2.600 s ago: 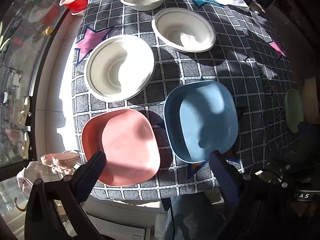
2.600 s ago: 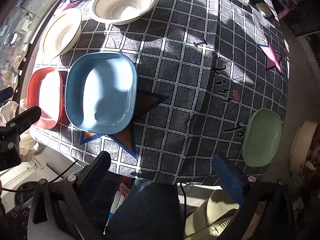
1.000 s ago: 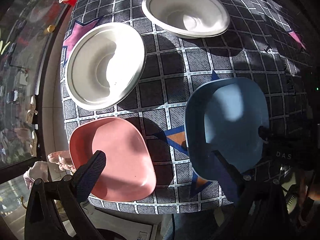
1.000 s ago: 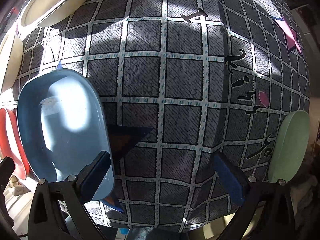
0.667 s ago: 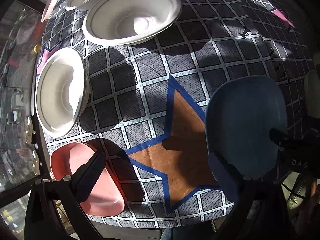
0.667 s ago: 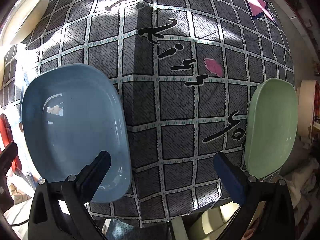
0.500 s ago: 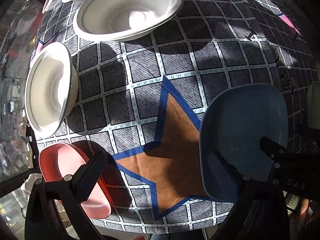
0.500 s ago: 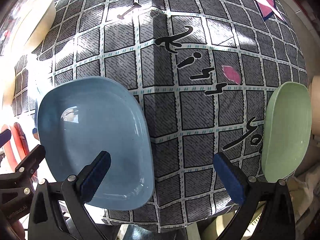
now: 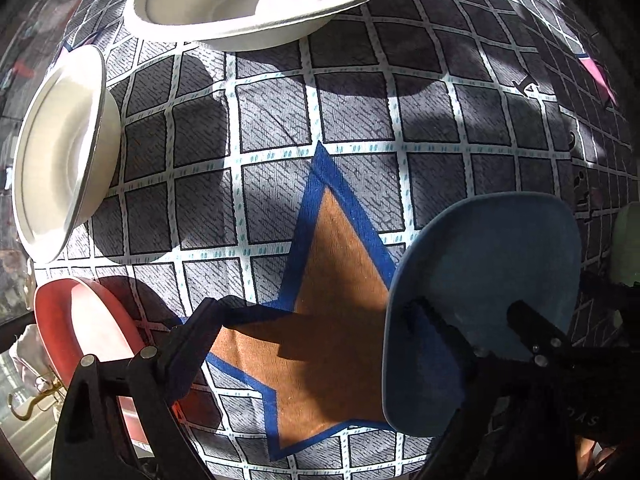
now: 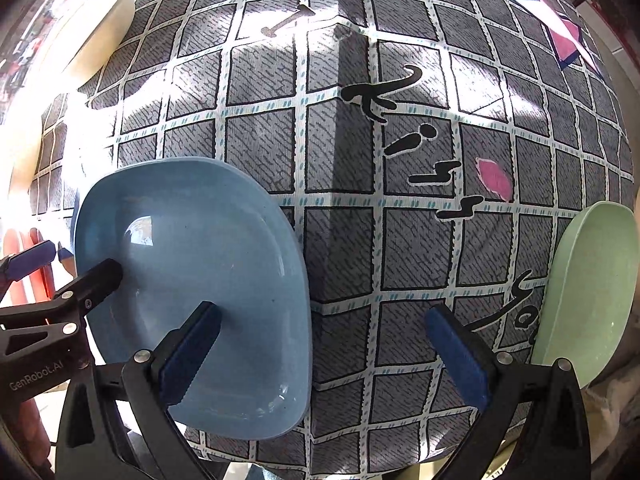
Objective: Organize plates and bowls
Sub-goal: 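Close the right gripper on the blue plate's rim and lift it, then lower the blue plate onto the pink plate and open the right gripper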
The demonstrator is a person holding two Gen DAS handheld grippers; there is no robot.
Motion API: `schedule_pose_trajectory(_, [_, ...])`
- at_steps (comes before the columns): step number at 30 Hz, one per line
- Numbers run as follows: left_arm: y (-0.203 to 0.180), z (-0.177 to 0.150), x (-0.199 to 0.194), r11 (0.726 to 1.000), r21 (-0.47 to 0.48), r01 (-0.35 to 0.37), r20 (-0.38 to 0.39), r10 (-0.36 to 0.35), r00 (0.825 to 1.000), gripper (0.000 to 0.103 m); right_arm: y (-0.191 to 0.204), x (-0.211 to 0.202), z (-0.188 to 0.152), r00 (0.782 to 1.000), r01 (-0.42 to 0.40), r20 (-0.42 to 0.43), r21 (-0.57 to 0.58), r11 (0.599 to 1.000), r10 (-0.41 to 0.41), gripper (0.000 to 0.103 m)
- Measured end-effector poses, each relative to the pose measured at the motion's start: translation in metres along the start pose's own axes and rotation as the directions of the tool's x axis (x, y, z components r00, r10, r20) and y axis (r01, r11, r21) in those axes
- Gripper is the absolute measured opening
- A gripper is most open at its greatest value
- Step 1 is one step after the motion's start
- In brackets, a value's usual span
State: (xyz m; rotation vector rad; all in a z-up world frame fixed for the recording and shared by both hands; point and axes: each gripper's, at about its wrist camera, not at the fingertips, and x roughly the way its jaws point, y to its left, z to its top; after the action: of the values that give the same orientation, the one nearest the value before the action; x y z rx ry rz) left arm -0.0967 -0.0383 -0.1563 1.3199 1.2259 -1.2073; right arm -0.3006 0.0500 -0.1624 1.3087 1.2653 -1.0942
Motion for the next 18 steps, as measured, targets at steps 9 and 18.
schedule_pose_trajectory(9, [-0.032, 0.005, 0.003, 0.993, 0.117, 0.004, 0.028, -0.007, 1.000, 0.050, 0.030, -0.043, -0.005, 0.997, -0.075, 0.025, 0.003, 0.997, 0.075, 0.033])
schedule_pose_trajectory(18, [-0.046, -0.015, 0.006, 0.979, 0.201, 0.013, -0.025, -0.008, 1.000, 0.029, 0.034, -0.044, -0.005, 0.991, -0.114, -0.069, 0.032, 0.993, 0.116, 0.024])
